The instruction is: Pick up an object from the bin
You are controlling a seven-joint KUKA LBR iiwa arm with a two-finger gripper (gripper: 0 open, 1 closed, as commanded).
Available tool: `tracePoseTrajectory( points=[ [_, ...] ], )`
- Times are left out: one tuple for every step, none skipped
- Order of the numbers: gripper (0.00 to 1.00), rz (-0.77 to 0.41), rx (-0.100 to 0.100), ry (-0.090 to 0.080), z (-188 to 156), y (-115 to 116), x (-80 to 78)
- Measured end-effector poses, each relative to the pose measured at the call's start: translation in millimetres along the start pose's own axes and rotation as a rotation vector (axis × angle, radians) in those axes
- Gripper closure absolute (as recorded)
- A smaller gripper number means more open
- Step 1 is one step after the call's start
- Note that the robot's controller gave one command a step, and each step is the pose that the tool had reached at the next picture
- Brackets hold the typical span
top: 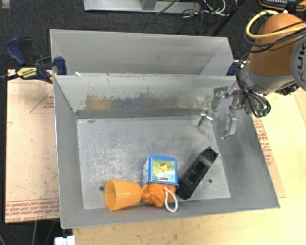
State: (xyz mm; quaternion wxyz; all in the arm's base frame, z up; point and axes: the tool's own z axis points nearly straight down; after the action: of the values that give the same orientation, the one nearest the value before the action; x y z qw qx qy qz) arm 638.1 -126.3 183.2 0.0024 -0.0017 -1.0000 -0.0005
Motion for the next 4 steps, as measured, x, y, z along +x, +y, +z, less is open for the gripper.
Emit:
tracePoseTrajectory(
  points=[
    [0.0,-0.002,0.001,-0.007,-5.4,0.4,-1.5],
    [0.0,-0.084,0.003,-0.014,9.7,-1.3,-2.2],
    [0.0,-0.237,0.005,-0.015,78.1,27.6,-4.1],
    [0.0,-0.235,0.011,-0.031,100.6,50.1,-13.5]
  ],
)
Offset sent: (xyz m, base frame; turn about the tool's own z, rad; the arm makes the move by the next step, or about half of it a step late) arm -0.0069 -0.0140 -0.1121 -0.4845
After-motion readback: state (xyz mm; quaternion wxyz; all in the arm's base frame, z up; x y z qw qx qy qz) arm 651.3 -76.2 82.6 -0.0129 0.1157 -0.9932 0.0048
